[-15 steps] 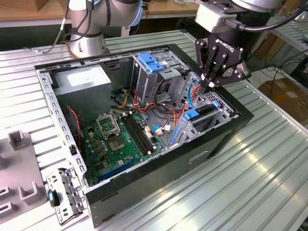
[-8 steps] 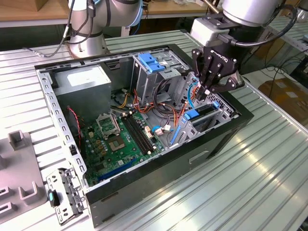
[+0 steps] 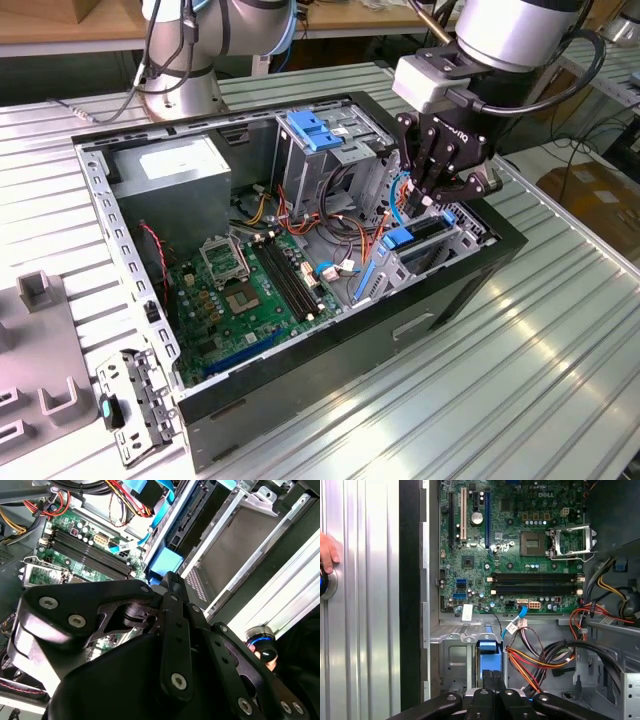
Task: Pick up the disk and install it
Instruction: 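Insert the disk into the insertion slot, then insert the first disk wire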
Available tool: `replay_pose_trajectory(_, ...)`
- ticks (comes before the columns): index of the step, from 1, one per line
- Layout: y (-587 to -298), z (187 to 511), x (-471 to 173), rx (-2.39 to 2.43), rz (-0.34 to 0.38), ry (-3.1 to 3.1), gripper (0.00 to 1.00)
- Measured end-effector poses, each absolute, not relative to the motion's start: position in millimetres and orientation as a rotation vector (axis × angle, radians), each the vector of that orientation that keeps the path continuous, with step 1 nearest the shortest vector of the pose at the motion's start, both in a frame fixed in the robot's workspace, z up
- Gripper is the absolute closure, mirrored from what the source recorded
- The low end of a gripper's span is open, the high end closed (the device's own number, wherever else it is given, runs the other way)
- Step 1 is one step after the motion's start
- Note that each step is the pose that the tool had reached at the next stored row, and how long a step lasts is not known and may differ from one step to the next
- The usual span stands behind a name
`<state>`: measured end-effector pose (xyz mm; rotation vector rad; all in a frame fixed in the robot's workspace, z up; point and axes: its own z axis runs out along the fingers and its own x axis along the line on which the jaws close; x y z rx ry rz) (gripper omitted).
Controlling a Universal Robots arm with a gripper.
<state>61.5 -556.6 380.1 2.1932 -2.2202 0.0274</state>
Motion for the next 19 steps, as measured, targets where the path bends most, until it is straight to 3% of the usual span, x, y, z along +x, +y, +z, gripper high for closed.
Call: replay_pose_trajectory(19,-557,379,93,2.193,0.029,-2.219,0.89)
